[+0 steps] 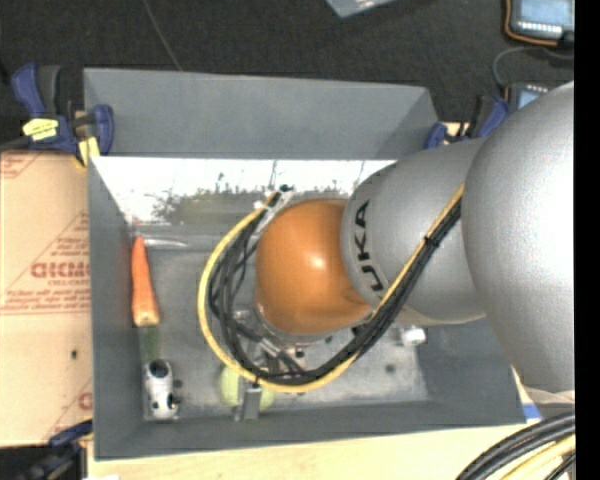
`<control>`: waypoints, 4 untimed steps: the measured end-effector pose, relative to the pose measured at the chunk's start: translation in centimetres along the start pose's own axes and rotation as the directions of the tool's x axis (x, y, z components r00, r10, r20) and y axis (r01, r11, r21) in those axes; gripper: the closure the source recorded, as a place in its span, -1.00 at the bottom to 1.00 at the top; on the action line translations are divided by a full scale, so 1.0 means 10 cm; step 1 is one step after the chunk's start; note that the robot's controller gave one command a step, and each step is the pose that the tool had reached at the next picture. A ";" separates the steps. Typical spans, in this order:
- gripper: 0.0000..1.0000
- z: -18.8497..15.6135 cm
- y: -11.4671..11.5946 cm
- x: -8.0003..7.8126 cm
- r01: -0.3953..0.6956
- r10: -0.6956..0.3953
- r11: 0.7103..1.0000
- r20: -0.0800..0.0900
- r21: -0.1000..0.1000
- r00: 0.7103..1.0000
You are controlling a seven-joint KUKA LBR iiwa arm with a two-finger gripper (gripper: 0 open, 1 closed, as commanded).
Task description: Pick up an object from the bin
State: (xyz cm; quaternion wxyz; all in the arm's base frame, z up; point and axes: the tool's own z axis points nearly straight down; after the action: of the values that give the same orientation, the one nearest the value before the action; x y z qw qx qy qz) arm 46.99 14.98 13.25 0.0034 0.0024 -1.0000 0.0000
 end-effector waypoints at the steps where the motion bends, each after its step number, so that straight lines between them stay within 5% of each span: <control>1: -1.00 -0.04 -0.01 -0.02 -0.004 0.004 1.000 0.008 -0.002 1.000; 2: -1.00 0.39 -0.19 -0.07 -0.088 0.088 0.996 0.006 -0.003 0.996; 4: -1.00 0.60 -0.34 -0.11 0.090 -0.090 0.996 0.021 -0.003 0.996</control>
Offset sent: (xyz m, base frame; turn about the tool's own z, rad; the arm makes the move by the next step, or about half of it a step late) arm 0.0069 -0.0286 -0.0625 0.1347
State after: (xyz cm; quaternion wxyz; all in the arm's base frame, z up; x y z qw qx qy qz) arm 48.11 11.59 7.20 -0.0068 0.0474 -0.9988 -0.0023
